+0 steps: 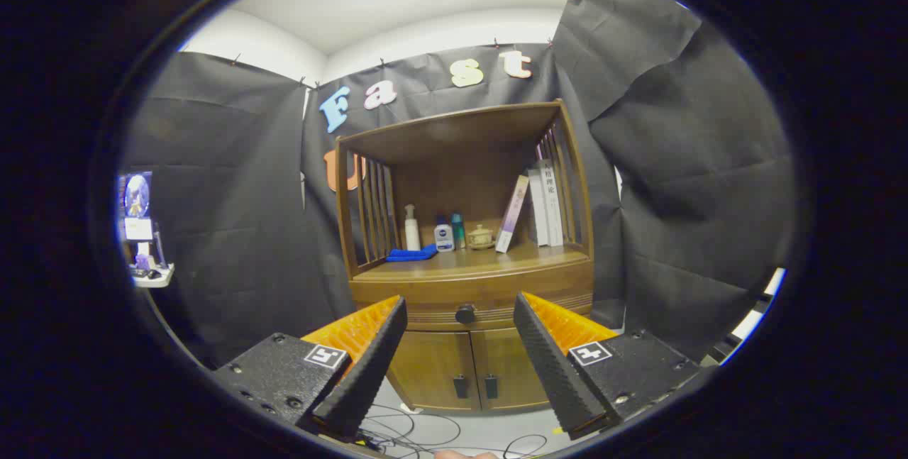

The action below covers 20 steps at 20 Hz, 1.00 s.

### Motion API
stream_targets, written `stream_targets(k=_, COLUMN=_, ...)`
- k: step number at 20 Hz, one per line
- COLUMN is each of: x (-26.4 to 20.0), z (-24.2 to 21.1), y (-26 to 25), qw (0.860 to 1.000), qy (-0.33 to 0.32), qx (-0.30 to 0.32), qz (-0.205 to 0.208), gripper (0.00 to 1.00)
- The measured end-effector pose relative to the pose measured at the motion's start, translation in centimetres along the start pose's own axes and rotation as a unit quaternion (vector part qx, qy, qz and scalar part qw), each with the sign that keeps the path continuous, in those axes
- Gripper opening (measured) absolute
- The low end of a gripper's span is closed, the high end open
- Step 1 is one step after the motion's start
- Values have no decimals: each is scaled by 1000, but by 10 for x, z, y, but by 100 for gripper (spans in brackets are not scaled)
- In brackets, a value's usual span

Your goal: Pull open the drawer, take out the items inside it, and place them on the countertop above the cabinet.

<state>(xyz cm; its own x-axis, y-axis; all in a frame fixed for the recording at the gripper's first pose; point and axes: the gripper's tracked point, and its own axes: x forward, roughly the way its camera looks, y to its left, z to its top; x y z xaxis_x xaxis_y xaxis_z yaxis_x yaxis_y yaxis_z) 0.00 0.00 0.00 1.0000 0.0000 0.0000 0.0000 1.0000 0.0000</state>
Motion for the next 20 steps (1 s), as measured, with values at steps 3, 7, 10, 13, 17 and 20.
stream_targets(k=3, x=3, z=-5, y=7, qw=1000, qy=3, qx=-1, qz=5, gripper=99)
stream_targets(k=7, x=2, z=-5, y=5, qw=1000, qy=1, qx=-13, qz=-1, gripper=99)
stream_targets(k=10, x=2, z=-5, y=8, qw=1000, qy=1, qx=-9, qz=2, gripper=99)
stream_targets(k=13, x=4, z=-3, y=5, qw=1000, qy=1, qx=-4, qz=-2, gripper=99)
stream_targets(k=17, x=8, z=1, y=4, qw=1000, qy=-6, qx=0, qz=-7, gripper=99)
stream_targets(k=20, x=9, z=4, y=1, qw=1000, qy=-9, qx=1, qz=-12, gripper=99)
